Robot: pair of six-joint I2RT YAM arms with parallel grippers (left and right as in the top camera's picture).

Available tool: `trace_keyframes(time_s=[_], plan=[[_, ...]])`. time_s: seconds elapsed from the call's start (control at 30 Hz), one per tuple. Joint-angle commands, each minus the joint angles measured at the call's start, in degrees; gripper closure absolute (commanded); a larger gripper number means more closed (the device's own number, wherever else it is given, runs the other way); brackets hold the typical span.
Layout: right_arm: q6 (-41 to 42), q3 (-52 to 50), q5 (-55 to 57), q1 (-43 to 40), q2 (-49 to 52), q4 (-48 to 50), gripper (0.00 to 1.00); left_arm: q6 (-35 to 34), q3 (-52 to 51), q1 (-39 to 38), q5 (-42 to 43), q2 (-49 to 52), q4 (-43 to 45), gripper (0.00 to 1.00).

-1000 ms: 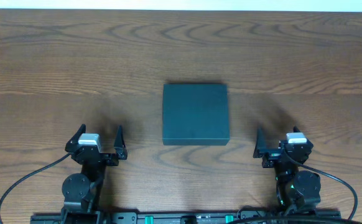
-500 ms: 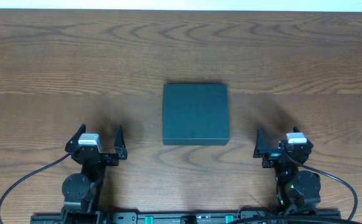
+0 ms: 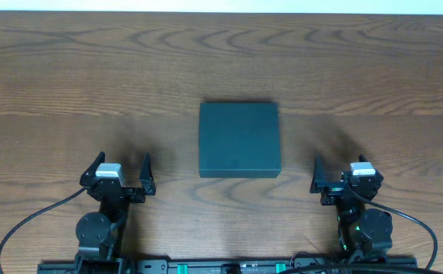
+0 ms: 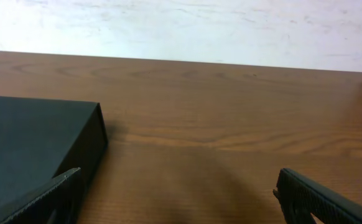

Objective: Pack container

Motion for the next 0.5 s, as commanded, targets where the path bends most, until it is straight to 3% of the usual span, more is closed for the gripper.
trace_keyframes(time_s=[0.0, 0.47], plan=[[1.0, 0.0, -0.4, -0.8, -0.4, -0.5, 0.01, -0.3, -0.6, -0.1, 0.8, -0.5, -2.6, 0.02], [1.0, 0.0, -0.4, -0.8, -0.4, -0.5, 0.01, -0.3, -0.6, -0.1, 0.8, -0.5, -2.6, 0.02]])
